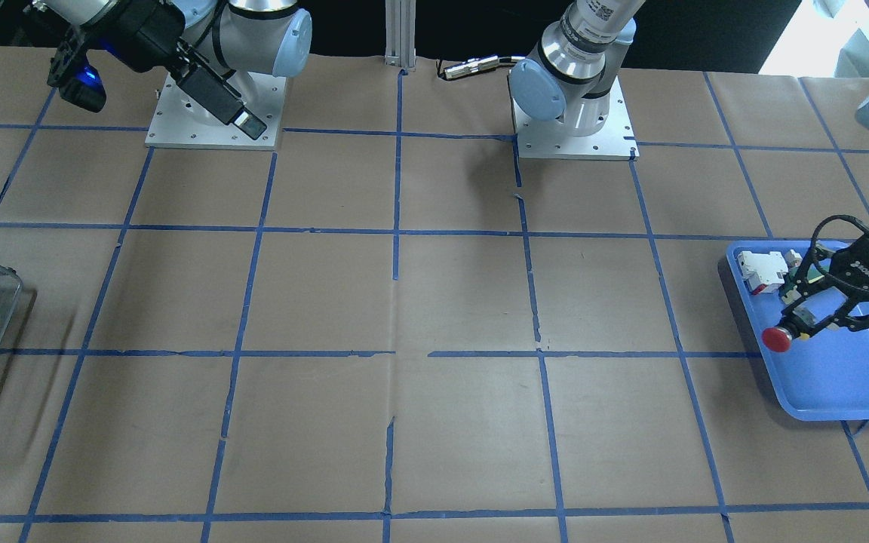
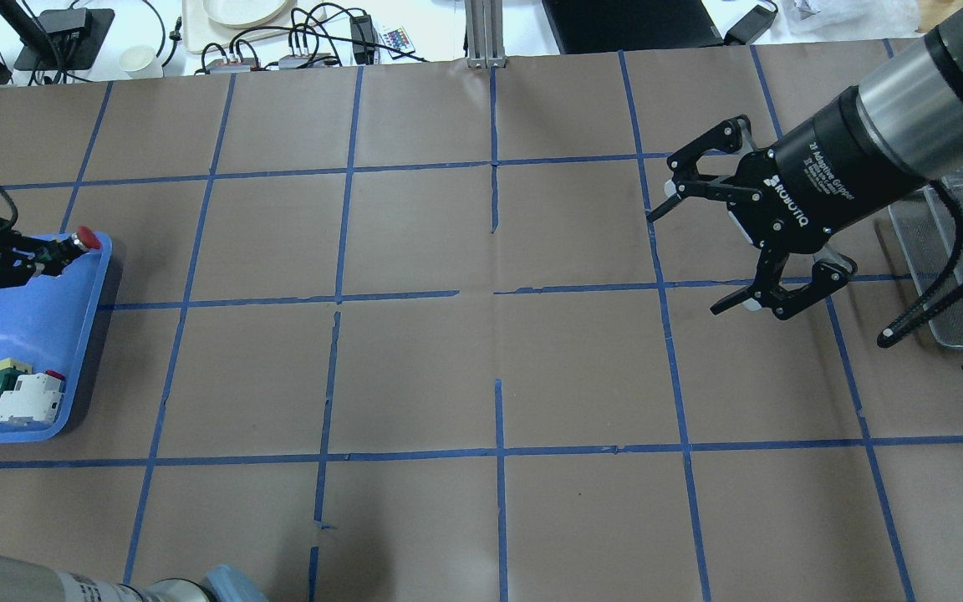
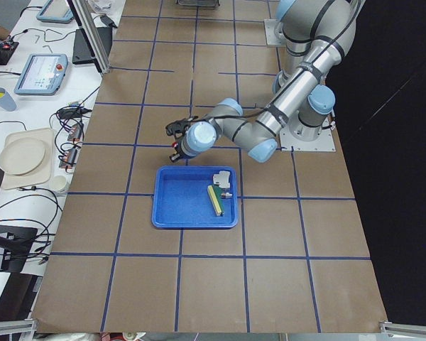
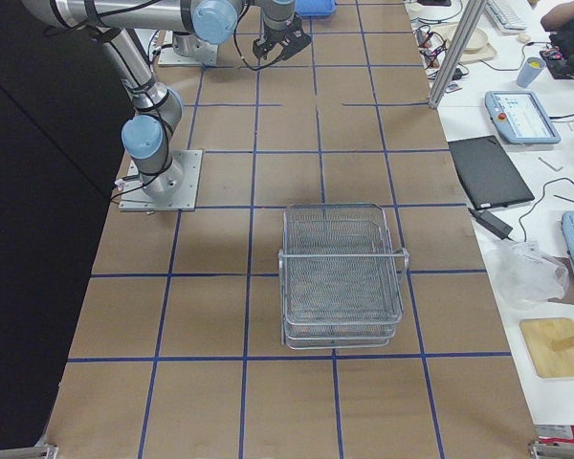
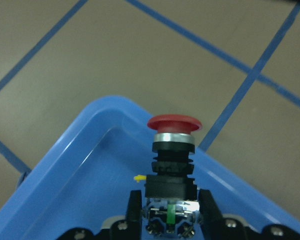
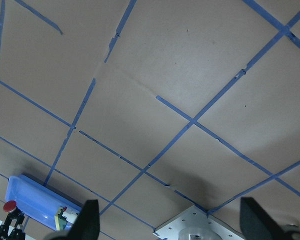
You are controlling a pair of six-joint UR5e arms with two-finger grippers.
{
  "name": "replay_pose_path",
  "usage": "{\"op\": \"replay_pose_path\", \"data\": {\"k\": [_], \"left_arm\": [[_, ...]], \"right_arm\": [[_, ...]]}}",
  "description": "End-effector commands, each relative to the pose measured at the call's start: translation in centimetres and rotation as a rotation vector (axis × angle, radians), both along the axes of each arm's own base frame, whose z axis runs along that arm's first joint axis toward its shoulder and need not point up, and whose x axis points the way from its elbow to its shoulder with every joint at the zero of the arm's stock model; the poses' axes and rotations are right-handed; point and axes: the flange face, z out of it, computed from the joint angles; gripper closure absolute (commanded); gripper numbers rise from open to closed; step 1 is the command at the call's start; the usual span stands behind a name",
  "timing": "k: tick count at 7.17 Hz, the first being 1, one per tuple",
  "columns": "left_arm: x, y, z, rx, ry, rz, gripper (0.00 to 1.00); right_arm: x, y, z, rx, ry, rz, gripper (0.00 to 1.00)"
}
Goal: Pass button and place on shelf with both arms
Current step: 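Carry the button toward the table center with the left gripper while the right gripper approaches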
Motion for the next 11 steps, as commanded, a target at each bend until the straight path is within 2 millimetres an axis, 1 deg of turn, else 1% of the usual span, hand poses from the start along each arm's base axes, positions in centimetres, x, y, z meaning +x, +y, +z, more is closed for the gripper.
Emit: {"op": "replay_pose_path", "data": {"k": [1, 2, 3, 4, 5, 6, 8, 9, 10, 11], "left_arm": [[-13.2, 0.6, 6.9, 0.029, 0.027, -0.162, 0.67], [-20.4, 1.2, 9.3, 0.012, 0.026, -0.283, 0.67], [-27.8, 1.9, 10.6, 0.018, 0.042, -0.35, 0.67], [-32.9, 2.5, 11.6, 0.03, 0.05, -0.372, 0.67], [-36.6, 3.1, 12.0, 0.025, 0.084, -0.406, 0.69], [-38.7, 3.5, 12.8, -0.031, 0.106, -0.439, 0.69], [-40.9, 3.5, 12.7, -0.014, 0.118, -0.407, 0.69], [-43.3, 4.2, 13.1, -0.046, 0.113, -0.436, 0.69], [-45.4, 4.4, 13.5, -0.055, 0.121, -0.384, 0.69], [-46.8, 4.5, 13.7, -0.081, 0.127, -0.362, 0.69]], "right_arm": [[-1.2, -0.4, 0.0, -0.001, -0.007, -0.028, 0.0], [-0.5, -1.5, -0.3, -0.003, -0.127, -0.05, 0.0], [-0.1, -2.9, -1.4, 0.028, -0.235, -0.078, 0.0], [-0.1, -3.2, -1.7, 0.041, -0.25, -0.086, 0.0], [0.1, -4.0, -2.4, 0.092, -0.3, -0.14, 0.0], [0.2, -4.9, -3.0, 0.153, -0.352, -0.204, 0.0], [0.7, -6.5, -4.1, 0.21, -0.5, -0.265, 0.0], [0.0, -7.3, -5.8, 0.24, -0.523, -0.286, 0.0], [-1.0, -8.5, -7.6, 0.272, -0.547, -0.317, 0.0], [-1.1, -10.0, -8.1, 0.282, -0.671, -0.361, 0.0]]}}
